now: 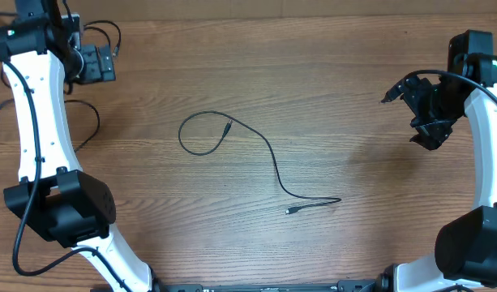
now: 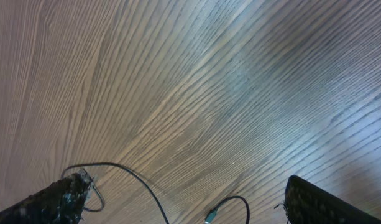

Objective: Untangle cables

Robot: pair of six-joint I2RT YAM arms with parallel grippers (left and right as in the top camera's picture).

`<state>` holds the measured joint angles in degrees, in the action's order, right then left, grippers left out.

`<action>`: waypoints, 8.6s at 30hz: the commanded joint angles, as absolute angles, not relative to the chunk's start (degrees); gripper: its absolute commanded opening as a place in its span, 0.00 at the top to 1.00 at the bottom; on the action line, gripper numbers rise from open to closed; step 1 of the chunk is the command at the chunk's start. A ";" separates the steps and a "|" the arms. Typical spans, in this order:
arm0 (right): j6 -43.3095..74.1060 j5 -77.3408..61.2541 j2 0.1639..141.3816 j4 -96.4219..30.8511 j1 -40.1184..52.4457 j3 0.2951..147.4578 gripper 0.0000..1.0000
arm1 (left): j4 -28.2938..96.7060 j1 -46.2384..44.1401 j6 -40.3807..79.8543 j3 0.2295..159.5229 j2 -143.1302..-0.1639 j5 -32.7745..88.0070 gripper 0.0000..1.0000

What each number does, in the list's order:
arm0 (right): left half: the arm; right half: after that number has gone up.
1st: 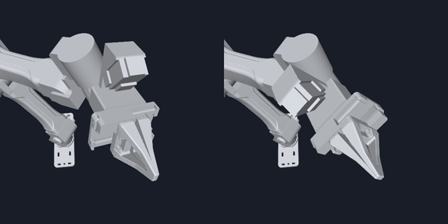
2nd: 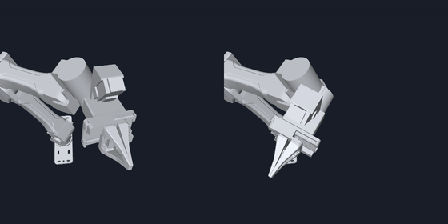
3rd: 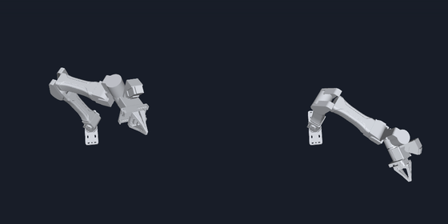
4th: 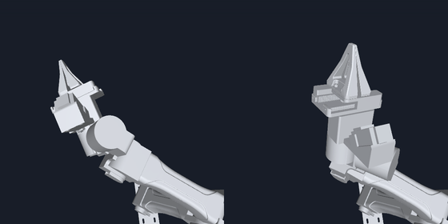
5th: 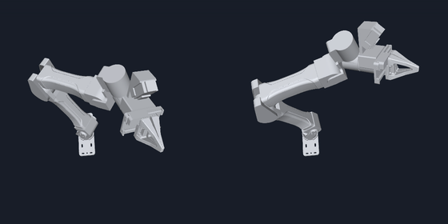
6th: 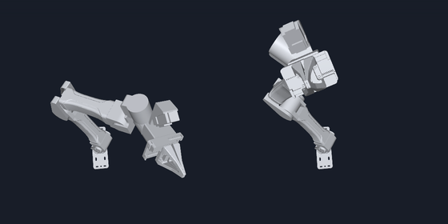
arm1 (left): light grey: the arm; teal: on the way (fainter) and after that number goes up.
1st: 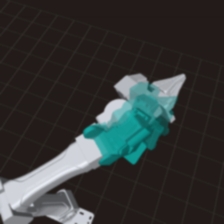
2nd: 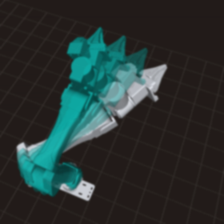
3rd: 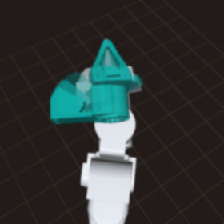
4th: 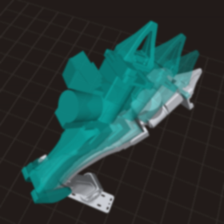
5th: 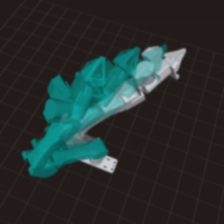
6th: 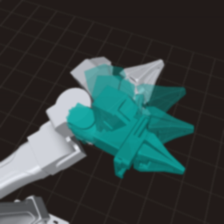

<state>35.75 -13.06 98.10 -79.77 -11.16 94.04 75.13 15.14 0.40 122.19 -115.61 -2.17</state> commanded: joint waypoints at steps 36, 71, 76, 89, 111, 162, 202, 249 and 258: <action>35.79 -12.64 98.13 -79.79 -11.27 94.13 0.00 | 63.05 44.97 30.39 86.19 -115.96 -6.50 0.71; 35.79 -12.64 98.13 -79.79 -11.27 94.13 0.00 | 51.86 40.93 14.79 106.50 -120.57 -18.55 0.53; 35.79 -12.67 98.13 -79.79 -11.27 94.13 0.00 | 55.07 40.95 14.15 106.50 -123.59 -18.57 0.67; 35.79 -12.64 98.13 -79.79 -11.27 94.13 0.00 | 64.03 39.29 14.17 112.46 -118.87 -9.61 0.52; 35.79 -12.64 98.13 -79.79 -11.27 94.13 0.00 | 64.66 37.41 21.02 111.57 -127.85 -2.72 0.32; 35.79 -12.64 98.13 -79.79 -11.27 94.13 0.00 | 78.87 43.31 38.30 112.03 -122.13 -8.08 0.00; 35.79 -12.64 98.13 -79.79 -11.27 94.13 0.00 | 51.64 41.98 45.89 93.95 -122.26 -5.28 0.00; 35.79 -12.64 98.13 -79.79 -11.27 94.13 0.00 | 55.05 39.42 31.90 111.61 -124.75 -0.38 0.04; 35.79 -12.64 98.13 -79.79 -11.27 94.13 0.00 | 62.33 39.33 31.92 107.57 -124.97 -1.58 0.00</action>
